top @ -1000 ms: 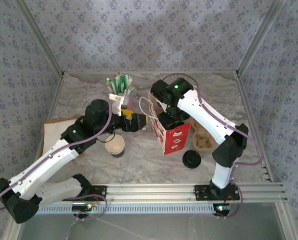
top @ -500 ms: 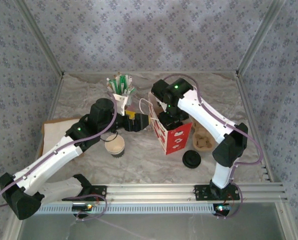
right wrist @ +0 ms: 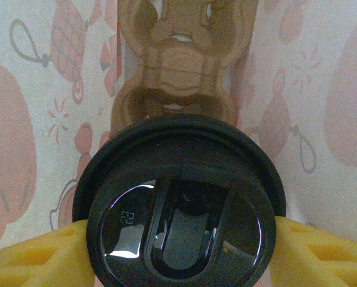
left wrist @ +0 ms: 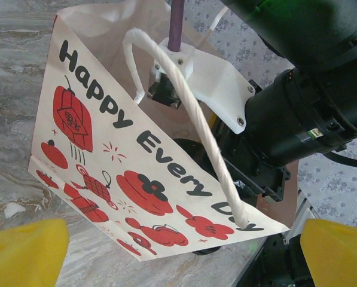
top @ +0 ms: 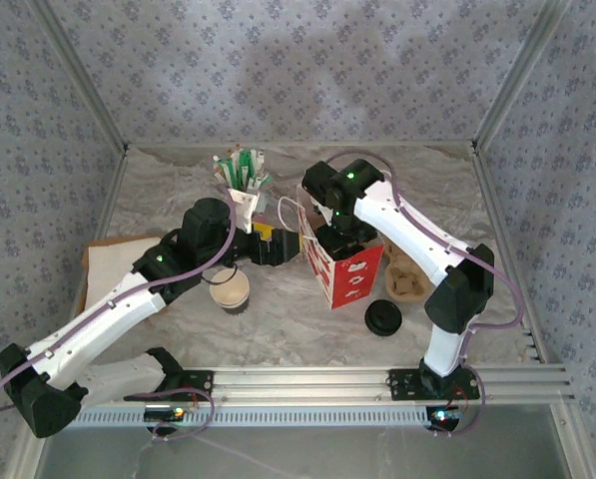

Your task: Pack the takeout coffee

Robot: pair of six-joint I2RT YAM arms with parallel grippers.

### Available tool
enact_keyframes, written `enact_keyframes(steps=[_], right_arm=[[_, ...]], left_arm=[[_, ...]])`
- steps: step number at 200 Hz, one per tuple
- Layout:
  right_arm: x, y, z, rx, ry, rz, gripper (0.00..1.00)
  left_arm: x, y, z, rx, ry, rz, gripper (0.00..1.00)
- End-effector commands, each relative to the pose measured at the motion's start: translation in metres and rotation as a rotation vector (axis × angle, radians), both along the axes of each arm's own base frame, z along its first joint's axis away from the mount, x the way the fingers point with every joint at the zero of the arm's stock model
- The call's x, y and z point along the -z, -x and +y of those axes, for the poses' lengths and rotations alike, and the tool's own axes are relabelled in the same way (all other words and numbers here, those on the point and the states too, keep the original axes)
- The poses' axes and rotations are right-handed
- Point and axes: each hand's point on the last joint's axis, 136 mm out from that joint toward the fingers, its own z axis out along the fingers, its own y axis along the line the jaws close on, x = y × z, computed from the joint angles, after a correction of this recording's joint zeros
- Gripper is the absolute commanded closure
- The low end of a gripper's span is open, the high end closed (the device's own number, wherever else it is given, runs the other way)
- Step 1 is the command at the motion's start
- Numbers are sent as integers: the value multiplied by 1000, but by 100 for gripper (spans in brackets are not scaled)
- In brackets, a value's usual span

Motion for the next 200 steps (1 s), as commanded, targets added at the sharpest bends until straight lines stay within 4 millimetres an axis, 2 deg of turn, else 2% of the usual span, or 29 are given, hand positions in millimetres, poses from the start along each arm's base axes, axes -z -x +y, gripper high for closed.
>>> enact_keyframes(steps=[1,200], right_arm=[[-1,4,-3,4,-4,6,32],[-2,3,-2,2,-14,-8,32]], left_arm=[[-5,1,-1,7,11,-29,1],[-2,0,-4,11,3,-28,1]])
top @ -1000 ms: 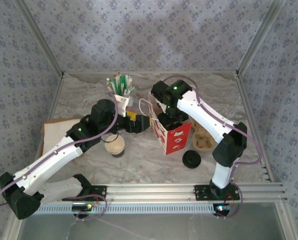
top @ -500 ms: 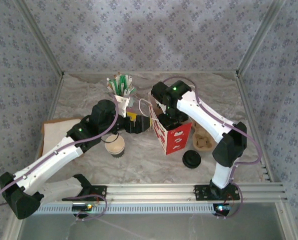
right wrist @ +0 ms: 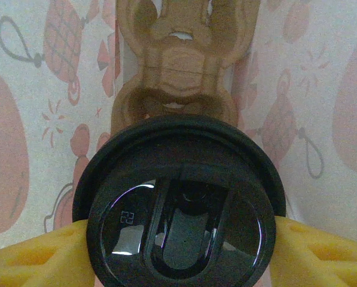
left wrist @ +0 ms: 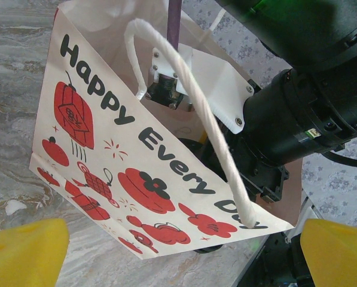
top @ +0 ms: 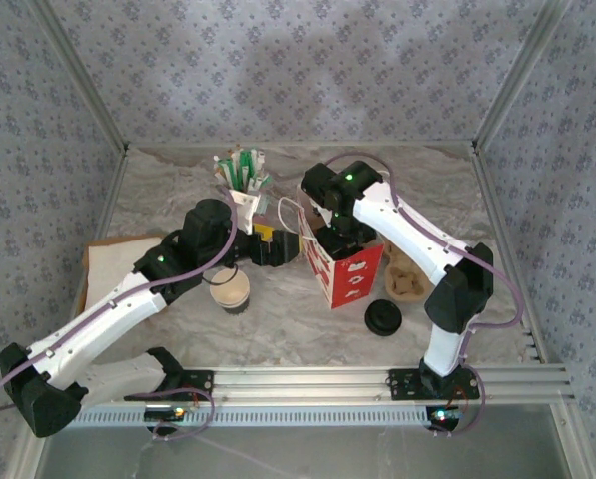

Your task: Pack the takeout coffee

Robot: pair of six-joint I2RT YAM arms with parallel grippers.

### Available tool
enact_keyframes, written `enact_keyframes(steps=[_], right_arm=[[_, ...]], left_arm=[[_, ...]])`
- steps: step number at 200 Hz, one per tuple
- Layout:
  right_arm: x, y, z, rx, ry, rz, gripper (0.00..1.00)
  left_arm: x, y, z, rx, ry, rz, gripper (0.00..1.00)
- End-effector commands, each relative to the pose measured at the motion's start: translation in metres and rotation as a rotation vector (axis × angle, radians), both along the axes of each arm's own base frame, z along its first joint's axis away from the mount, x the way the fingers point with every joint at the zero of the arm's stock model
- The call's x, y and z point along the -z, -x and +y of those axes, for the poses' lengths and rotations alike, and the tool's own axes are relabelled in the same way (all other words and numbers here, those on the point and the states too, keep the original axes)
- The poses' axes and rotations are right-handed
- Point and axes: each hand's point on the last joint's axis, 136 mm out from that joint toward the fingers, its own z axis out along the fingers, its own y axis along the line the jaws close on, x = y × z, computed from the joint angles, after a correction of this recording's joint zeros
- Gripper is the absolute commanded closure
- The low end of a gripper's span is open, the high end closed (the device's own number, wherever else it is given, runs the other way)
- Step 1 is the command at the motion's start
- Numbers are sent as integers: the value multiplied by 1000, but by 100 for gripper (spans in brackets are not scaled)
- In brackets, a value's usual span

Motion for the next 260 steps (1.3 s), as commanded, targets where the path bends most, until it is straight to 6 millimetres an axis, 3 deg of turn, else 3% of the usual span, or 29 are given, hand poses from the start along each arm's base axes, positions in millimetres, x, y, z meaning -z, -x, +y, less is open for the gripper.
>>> enact_keyframes(steps=[1,87,260], right_arm=[[-6,3,-1,2,-17,-11,32],[-11,-1,2,-10,-42,-62,33],[13,-5,-2,-1,-38,-33,33]], left_arm=[[-5,0,-3,10,9,-31,1],[-4,-2,-5,11,5,-29,0],[-1,-5,-9,12,2,-19,1]])
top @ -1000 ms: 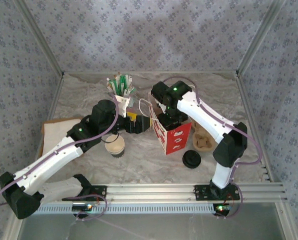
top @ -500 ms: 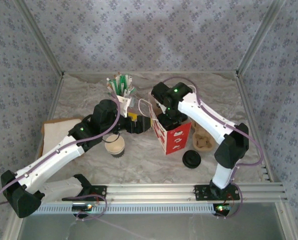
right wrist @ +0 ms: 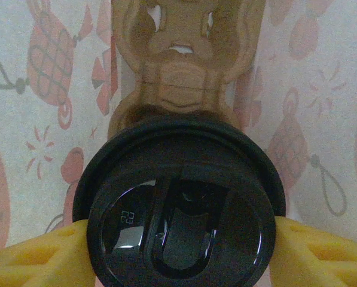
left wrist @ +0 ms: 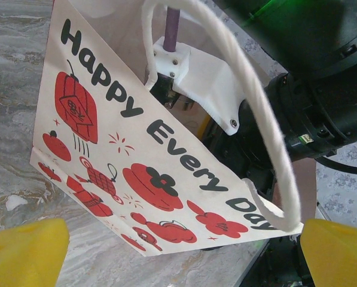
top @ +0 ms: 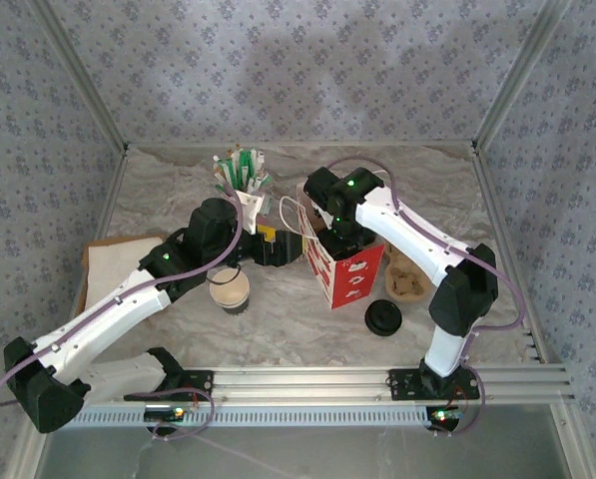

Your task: Pack the takeout coffee

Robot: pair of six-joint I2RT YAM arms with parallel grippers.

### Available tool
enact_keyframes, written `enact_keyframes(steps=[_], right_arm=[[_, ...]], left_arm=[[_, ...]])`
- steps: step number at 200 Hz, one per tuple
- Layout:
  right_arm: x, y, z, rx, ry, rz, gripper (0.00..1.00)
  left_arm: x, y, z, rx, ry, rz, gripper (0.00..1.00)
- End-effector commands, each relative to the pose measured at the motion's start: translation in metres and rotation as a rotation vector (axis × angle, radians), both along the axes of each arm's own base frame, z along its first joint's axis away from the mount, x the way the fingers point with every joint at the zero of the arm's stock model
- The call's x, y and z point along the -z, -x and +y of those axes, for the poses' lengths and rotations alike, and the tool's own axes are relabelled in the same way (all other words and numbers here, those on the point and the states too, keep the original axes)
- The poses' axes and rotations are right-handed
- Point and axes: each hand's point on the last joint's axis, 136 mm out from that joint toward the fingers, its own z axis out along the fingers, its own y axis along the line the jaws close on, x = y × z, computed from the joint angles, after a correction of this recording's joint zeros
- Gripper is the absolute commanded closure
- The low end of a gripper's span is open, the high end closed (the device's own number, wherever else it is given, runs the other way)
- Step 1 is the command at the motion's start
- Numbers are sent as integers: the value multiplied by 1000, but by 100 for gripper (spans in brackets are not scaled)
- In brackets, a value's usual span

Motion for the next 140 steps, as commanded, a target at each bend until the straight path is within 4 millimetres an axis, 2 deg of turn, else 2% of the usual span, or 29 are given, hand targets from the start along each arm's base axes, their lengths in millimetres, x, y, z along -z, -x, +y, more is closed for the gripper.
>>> enact_keyframes(steps=[1,45,140], right_arm=[[-4,2,-3,-8,-14,-5,33],[3,2,-1,-5,-19,5,33],[1,4,-1,-5,-29,2,32]], left_arm=[[-11,-2,-5,11,23,-39,1],[-9,-1,-4,9,23,-38,1],[-7,-2,-4,5,23,-33,1]])
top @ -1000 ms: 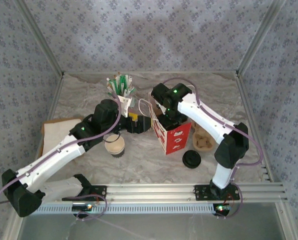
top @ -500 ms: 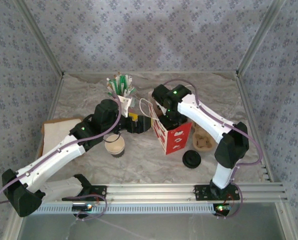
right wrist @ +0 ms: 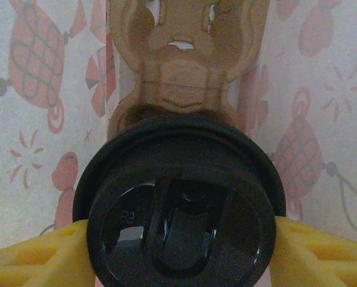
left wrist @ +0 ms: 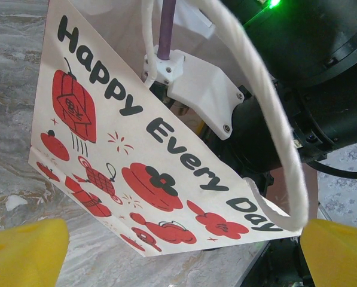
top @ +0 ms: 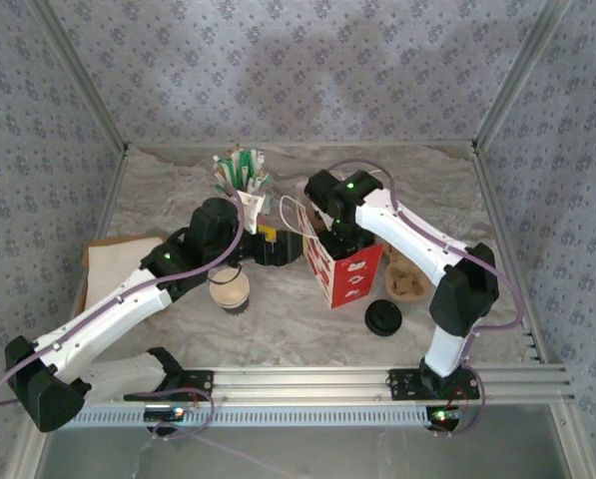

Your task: Pack the takeout coffee

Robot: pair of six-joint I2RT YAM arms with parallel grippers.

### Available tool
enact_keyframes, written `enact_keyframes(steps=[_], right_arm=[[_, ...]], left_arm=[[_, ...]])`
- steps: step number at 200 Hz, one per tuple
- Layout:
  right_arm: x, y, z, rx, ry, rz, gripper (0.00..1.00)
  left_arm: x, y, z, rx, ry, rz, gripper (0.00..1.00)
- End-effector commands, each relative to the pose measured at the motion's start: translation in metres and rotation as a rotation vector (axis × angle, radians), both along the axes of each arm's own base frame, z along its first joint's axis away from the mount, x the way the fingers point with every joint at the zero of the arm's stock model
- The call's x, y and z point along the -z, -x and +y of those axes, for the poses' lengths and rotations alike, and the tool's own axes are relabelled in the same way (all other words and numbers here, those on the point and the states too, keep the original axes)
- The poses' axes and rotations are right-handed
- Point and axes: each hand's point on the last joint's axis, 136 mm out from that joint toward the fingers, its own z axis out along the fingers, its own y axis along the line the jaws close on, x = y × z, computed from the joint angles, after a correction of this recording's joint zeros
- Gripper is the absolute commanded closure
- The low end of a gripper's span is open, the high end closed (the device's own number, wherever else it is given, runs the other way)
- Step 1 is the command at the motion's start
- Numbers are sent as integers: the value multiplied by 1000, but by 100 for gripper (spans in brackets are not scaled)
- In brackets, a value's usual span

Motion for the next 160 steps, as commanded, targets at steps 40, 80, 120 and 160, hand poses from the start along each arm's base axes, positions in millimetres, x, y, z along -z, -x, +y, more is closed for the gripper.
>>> enact_keyframes(steps=[40,80,120,160], right_arm=[[-6,7,0,-10,-26,11,33],[-7,9,2,-12,-44,26,33],[-7,14,3,-8,-56,57,32],[-10,17,2,-4,-59,76,32]], left_arm=[[-10,-1,-4,9,25,-37,1],[-10,-1,-5,9,25,-37,1],[-9,-2,-5,9,26,-35,1],[-9,-2,-6,10,27,-35,0]])
